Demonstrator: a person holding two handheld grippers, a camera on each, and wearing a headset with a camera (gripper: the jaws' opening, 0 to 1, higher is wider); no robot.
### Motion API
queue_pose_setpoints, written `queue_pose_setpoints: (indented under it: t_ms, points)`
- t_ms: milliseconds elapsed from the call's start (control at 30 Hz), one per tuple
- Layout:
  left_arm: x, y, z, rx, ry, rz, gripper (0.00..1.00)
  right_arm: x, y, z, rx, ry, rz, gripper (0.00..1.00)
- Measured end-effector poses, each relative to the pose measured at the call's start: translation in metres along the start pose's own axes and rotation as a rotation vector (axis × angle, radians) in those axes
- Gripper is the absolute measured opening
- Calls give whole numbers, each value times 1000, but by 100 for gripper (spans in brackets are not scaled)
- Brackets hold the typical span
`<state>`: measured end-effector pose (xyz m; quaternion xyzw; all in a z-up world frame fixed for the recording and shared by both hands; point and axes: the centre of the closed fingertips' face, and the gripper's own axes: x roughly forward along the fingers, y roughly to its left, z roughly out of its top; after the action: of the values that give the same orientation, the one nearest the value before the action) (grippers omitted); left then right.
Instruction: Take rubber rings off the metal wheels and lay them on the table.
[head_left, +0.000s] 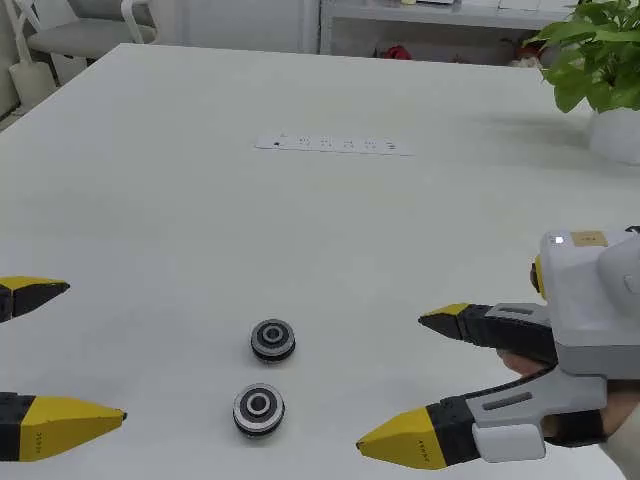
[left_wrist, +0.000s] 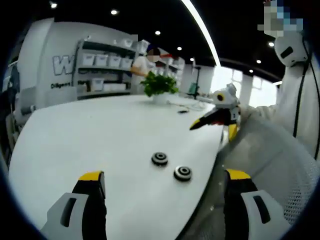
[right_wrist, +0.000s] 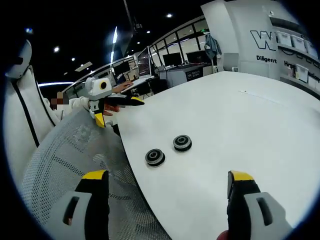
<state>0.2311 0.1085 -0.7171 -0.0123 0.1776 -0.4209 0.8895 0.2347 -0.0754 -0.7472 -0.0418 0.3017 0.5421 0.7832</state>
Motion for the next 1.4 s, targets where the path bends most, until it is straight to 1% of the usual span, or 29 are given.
queue_pose_setpoints:
  t_ms: [67, 133, 233, 367, 567, 1133, 1333, 1400]
  points:
    - [-1, 2, 0, 13, 2, 12, 100, 1, 3, 0, 0, 1, 12, 97]
    - [-1, 3, 0, 9, 0, 15, 100, 1, 3, 0, -7, 4, 12, 97]
    - [-1, 2, 1, 9, 0, 15, 100, 0, 3, 2, -5, -8, 7, 97]
    - [-1, 1, 0, 13, 6, 9, 100, -1, 3, 2, -5, -8, -3, 97]
    - [-1, 1, -1, 18, 11, 10, 100, 0, 4, 1, -12, 0, -6, 97]
    - [0, -2, -3, 25, 26, -12, 100, -1, 3, 0, -10, 4, -19, 97]
    - [0, -4, 0, 5, 4, -26, 100, -2, 1, 0, -9, 5, -25, 97]
    - [0, -4, 1, 8, 4, -26, 100, -2, 0, 0, -6, 5, -28, 96]
